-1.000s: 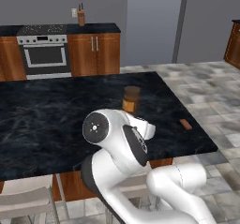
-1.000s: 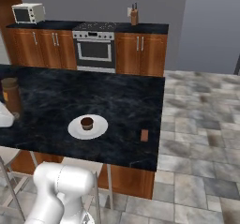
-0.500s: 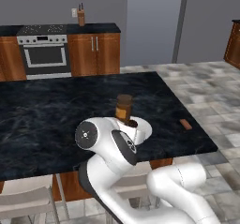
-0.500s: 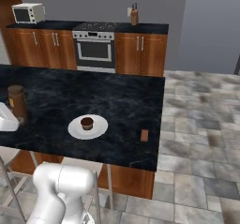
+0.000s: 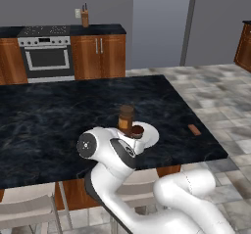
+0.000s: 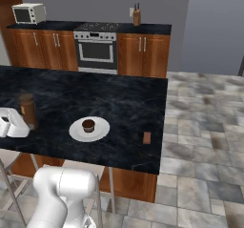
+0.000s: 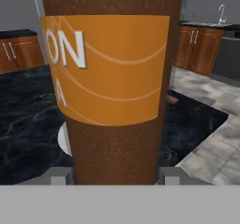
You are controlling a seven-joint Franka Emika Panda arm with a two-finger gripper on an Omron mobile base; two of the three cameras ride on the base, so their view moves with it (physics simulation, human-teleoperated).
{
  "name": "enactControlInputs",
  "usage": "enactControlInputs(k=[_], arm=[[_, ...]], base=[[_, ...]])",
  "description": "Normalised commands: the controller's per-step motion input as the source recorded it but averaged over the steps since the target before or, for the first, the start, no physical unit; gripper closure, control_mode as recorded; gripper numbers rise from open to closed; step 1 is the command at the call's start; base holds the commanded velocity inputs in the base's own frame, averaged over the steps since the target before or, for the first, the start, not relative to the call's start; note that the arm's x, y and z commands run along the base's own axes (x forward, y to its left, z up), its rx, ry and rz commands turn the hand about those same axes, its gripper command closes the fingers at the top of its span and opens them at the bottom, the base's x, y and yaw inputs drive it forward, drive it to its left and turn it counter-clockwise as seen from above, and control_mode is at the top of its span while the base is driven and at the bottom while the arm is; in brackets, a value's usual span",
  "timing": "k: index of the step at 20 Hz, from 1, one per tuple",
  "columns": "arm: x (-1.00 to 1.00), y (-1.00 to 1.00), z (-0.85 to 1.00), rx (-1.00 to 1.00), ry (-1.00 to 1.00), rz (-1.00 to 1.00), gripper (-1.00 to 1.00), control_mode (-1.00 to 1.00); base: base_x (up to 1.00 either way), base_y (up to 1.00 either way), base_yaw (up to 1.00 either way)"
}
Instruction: Take the cinnamon bottle from the cabinet and place it on the dining table, next to the plate with the cupcake. Then take the chocolate from the dining counter and place it on the cupcake plate.
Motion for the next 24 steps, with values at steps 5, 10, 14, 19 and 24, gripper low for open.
enactControlInputs(k=[5, 10, 14, 19, 24], arm=[[0.5, 0.13, -0.32, 0.0, 0.0, -0.27, 1.0, -1.0], [0.48, 0.07, -0.29, 0.0, 0.0, -0.21, 1.0, -1.0], [0.43, 0.19, -0.26, 0.0, 0.0, -0.18, 1.0, -1.0], [0.29, 0.13, -0.34, -0.01, 0.0, -0.04, 1.0, -1.0], [0.31, 0.0, -0.34, 0.0, 0.01, 0.0, 1.0, -1.0]], base=[[0.0, 0.0, 0.0], [0.0, 0.0, 0.0], [0.0, 0.0, 0.0], [0.0, 0.0, 0.0], [0.0, 0.0, 0.0]])
